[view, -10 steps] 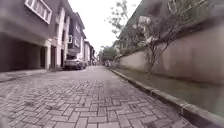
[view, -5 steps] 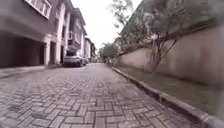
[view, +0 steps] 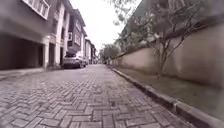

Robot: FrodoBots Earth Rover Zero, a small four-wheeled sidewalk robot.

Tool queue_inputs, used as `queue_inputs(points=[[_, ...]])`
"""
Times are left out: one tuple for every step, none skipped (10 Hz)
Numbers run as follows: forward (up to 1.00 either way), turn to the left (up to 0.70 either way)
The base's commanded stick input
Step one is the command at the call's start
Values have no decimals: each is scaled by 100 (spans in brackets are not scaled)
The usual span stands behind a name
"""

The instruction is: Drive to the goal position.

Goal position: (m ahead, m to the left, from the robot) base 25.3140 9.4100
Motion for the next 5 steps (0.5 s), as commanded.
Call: queue_inputs(points=[[70,0],[70,0],[70,0],[70,0],[70,0]])
